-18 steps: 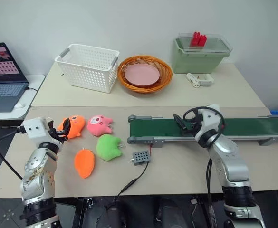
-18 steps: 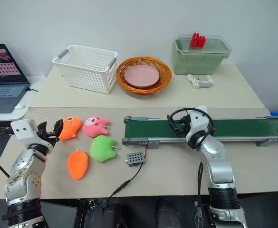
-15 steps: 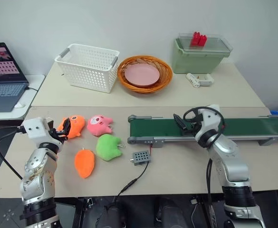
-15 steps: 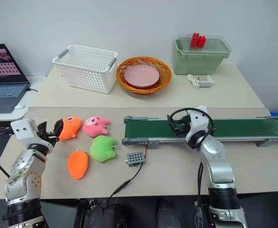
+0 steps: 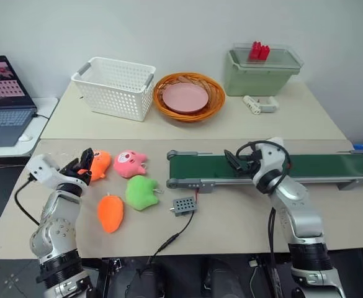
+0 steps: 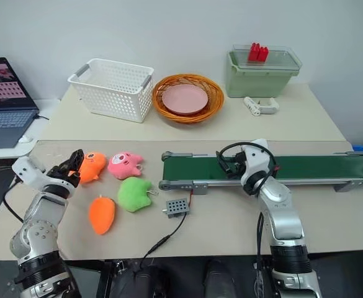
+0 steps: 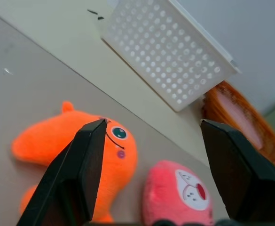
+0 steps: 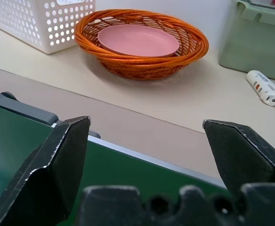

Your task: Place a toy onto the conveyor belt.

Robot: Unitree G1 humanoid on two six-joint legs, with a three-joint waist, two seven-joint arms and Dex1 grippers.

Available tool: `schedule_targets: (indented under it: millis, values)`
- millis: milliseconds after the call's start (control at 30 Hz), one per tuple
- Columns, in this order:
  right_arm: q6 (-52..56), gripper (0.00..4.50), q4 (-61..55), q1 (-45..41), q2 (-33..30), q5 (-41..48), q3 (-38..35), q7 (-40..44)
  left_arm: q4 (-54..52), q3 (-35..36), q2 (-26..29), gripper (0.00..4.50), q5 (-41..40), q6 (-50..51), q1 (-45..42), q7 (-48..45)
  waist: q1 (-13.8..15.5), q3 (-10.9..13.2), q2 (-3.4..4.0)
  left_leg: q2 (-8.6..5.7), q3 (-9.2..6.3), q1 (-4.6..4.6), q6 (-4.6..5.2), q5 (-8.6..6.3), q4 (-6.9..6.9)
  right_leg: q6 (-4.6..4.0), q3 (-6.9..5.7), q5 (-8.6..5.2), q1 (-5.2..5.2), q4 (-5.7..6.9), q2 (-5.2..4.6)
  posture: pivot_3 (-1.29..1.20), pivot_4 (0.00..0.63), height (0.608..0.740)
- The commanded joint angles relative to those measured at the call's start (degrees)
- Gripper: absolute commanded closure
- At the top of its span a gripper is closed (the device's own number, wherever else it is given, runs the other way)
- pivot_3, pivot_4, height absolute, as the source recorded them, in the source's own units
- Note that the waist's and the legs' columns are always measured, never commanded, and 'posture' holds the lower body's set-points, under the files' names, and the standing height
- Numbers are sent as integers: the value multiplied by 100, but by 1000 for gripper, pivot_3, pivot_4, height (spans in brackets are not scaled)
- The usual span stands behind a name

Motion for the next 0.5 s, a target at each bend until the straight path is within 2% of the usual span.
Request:
schedule_targets:
  millis: [33,100,167,333,500]
  values:
    - [-203,0,-98,-111,-73,-23,-93,31,-373,119,45,1120,-511,206,-55,399,0,0,0,-1,0,0,0,0,0,0,0,0,0,0,0,0,150,740]
    - [-201,0,-106,-108,-67,-29,-82,32,-454,-93,340,1120,-228,228,7,375,-4,0,0,-2,0,1,0,0,0,0,0,0,1,1,2,0,150,740]
    - [-194,0,-118,-110,-56,-30,-72,29,-470,-531,929,1120,375,235,106,142,-12,0,0,-2,1,2,-1,1,0,0,0,0,0,2,6,0,150,740]
    - [-187,0,-160,-74,2,-36,-4,10,-182,-1680,2824,1120,1746,-102,115,-1094,-12,0,2,-4,7,9,-7,3,-13,-6,6,-4,-2,1,11,0,150,740]
    - [-221,0,-160,-27,84,-43,36,-44,475,-2101,3428,1120,2120,-310,-280,-2003,16,0,4,-4,8,10,-19,9,-46,-11,6,-8,-10,-3,6,0,150,740]
